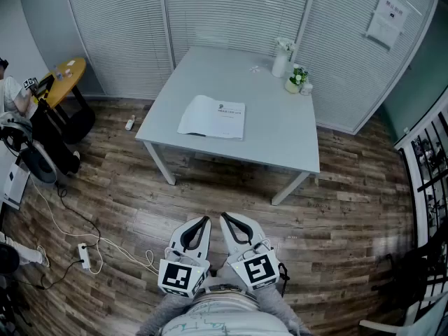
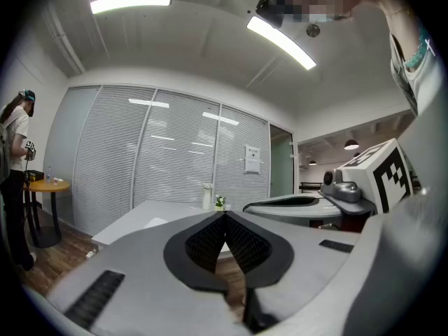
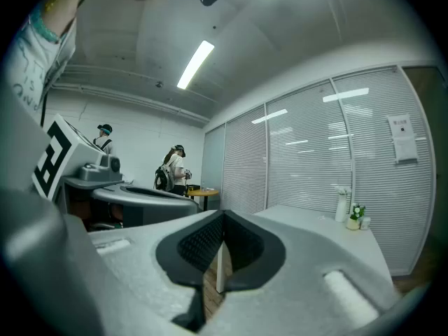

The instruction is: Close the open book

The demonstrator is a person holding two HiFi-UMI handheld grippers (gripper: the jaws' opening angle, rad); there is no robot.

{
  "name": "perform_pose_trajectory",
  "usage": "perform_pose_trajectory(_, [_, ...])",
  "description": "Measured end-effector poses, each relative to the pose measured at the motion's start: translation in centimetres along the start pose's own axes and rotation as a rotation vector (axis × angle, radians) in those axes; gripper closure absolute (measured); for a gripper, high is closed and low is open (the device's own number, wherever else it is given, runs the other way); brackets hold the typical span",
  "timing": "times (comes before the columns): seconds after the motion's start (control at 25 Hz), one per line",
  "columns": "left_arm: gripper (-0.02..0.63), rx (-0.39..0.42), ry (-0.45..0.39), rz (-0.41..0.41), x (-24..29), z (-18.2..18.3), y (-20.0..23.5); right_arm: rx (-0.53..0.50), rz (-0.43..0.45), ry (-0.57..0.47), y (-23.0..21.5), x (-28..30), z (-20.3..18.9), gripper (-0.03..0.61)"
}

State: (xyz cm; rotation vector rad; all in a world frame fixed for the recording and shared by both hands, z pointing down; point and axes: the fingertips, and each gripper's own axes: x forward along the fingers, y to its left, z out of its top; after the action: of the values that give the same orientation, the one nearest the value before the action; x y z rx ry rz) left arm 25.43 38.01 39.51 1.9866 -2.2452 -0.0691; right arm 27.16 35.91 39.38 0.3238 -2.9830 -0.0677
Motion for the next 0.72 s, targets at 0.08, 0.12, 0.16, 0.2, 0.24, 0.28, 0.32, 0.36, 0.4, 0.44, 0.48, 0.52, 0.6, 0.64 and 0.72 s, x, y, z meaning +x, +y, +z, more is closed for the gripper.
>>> perform_pose_trajectory(0.08, [0.615,0.003,-0.002,0.001,0.3,0.1,-0.2,0.000,0.000,-0.018,-0.4,-0.2,0.1,0.578])
perform_pose_trajectory(0.12, [0.615,0.005,-0.004,0.000,0.5,0.0,-0.3,0.002,0.002,-0.024,-0.6,-0.3,0.1,0.578])
perform_pose_trajectory(0.16, [0.615,0.008,-0.006,-0.001,0.6,-0.2,-0.5,0.005,0.007,-0.025,-0.7,-0.5,0.0,0.578])
perform_pose_trajectory(0.2, [0.615,0.010,-0.008,-0.001,0.7,-0.4,-0.6,0.008,0.014,-0.023,-0.8,-0.6,-0.1,0.578])
perform_pose_trajectory(0.24, [0.615,0.010,-0.007,0.001,0.7,-0.5,-0.8,0.011,0.022,-0.021,-0.8,-0.7,-0.2,0.578])
perform_pose_trajectory(0.28, [0.615,0.007,-0.006,0.002,0.8,-0.7,-1.0,0.011,0.030,-0.019,-0.9,-0.9,-0.3,0.578])
perform_pose_trajectory(0.32, [0.615,0.003,-0.005,0.003,0.9,-0.8,-1.3,0.011,0.038,-0.017,-0.9,-1.1,-0.4,0.578])
perform_pose_trajectory(0.36, [0.615,0.000,-0.003,0.005,1.0,-0.9,-1.5,0.010,0.046,-0.015,-1.1,-1.2,-0.5,0.578])
perform_pose_trajectory(0.4, [0.615,-0.002,-0.002,0.007,1.2,-1.0,-1.7,0.010,0.053,-0.014,-1.2,-1.3,-0.6,0.578])
perform_pose_trajectory(0.44, [0.615,-0.004,-0.001,0.010,1.3,-1.0,-1.9,0.009,0.060,-0.013,-1.3,-1.4,-0.7,0.578])
perform_pose_trajectory(0.48, [0.615,-0.007,0.000,0.013,1.4,-1.1,-2.1,0.007,0.067,-0.012,-1.4,-1.5,-0.8,0.578])
perform_pose_trajectory(0.52, [0.615,-0.012,0.001,0.017,1.5,-1.2,-2.2,0.004,0.073,-0.012,-1.5,-1.6,-1.0,0.578])
perform_pose_trajectory(0.6, [0.615,-0.021,0.003,0.022,1.8,-1.2,-2.6,0.000,0.082,-0.009,-1.9,-1.8,-1.2,0.578])
perform_pose_trajectory(0.64, [0.615,-0.018,0.004,0.023,2.0,-1.2,-2.7,0.001,0.082,-0.009,-2.1,-1.7,-1.2,0.578])
perform_pose_trajectory(0.72, [0.615,-0.009,0.004,0.022,2.2,-1.2,-2.6,0.011,0.078,-0.013,-2.3,-1.6,-1.2,0.578])
